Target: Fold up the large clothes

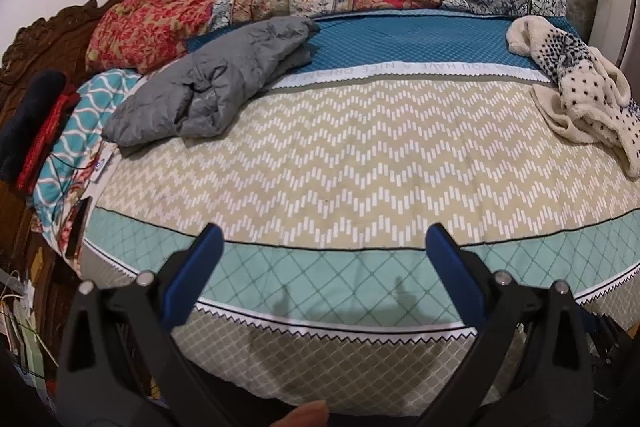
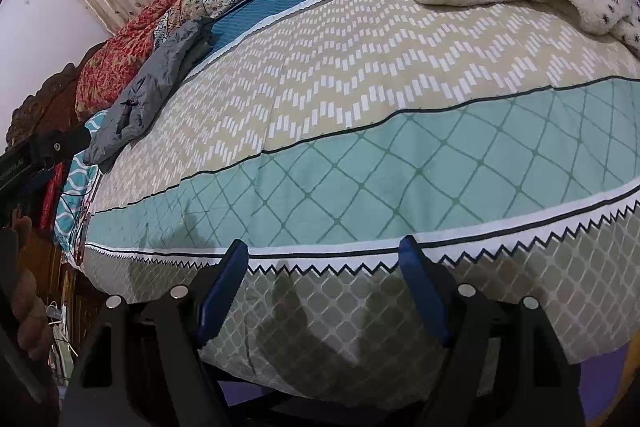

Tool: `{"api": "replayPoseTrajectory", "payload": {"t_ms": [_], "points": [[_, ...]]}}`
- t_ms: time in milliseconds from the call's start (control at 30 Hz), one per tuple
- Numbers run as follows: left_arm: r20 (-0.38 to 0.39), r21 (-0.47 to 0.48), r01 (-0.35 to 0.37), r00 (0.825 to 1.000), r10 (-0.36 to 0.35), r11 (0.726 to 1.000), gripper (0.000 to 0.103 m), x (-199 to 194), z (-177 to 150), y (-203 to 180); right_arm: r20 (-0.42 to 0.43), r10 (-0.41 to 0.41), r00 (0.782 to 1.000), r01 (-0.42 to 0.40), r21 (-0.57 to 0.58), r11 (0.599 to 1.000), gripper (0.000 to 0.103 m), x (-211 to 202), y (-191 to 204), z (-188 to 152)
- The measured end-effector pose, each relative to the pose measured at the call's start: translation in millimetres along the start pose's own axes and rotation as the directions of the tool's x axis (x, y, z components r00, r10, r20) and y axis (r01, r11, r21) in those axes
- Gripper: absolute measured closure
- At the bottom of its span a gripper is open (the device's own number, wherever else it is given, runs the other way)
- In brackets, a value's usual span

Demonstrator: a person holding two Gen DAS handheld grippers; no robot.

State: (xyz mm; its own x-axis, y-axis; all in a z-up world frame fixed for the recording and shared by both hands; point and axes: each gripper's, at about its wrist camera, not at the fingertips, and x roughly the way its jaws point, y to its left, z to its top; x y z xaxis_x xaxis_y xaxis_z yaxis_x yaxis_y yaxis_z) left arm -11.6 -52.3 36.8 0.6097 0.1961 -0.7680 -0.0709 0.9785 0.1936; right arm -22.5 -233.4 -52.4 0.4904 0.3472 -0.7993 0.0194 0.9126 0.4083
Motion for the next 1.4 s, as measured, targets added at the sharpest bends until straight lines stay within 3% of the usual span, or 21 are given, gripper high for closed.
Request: {"api": "replayPoseTrajectory", "payload": {"t_ms": [767,1400], "points": [[0.012,-0.144,0.023,1.000,-0.022,0.989,0.006,22.4,-11.8,73.1,0.013,-0.044,0.999,0.045,-0.114,0.993,0.023,11.6,53.0,8.0],[0.038,-0.080,0.020,0.999,-0.017,0.997,0.006,3.5,-6.6,46.8,0.055,-0.007,0.998,0.010,-0.048,0.999,0.023,-3.6,30.2,6.9]]}}
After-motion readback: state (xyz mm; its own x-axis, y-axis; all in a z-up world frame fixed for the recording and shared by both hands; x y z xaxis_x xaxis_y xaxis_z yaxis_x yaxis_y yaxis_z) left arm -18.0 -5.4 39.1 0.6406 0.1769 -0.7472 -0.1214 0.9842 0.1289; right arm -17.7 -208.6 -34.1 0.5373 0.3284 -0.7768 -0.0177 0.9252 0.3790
